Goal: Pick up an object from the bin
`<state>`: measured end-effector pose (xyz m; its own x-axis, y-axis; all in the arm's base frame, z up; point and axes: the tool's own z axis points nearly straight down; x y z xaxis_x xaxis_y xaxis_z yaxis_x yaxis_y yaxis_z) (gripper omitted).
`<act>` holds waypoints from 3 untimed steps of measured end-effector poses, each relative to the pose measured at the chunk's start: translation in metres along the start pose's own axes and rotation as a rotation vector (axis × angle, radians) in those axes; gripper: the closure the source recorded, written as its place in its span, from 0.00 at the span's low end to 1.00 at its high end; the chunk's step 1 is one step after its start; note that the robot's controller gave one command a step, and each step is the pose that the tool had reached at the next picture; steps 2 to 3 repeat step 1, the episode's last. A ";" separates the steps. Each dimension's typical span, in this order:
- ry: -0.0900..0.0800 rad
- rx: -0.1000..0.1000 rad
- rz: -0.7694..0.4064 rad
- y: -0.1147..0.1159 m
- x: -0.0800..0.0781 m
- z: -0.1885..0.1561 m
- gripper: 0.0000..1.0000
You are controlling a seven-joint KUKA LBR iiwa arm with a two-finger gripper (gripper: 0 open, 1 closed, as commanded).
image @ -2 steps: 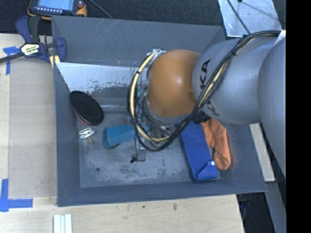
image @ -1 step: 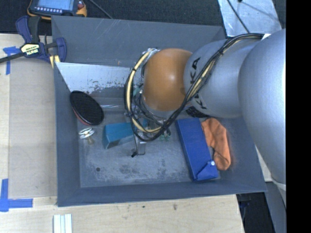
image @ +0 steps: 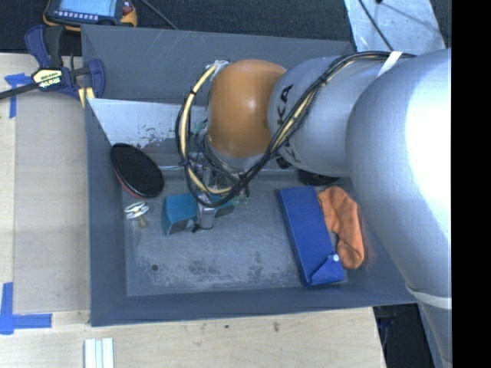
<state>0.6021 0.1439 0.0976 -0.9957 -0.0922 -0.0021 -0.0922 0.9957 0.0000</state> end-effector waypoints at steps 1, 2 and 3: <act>0.002 -0.001 -0.085 0.015 0.009 0.027 1.00; 0.002 -0.001 -0.085 0.015 0.009 0.027 1.00; 0.002 -0.001 -0.085 0.015 0.009 0.027 1.00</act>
Offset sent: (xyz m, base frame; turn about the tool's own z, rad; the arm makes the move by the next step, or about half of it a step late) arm 0.0000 0.0000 0.0000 0.0000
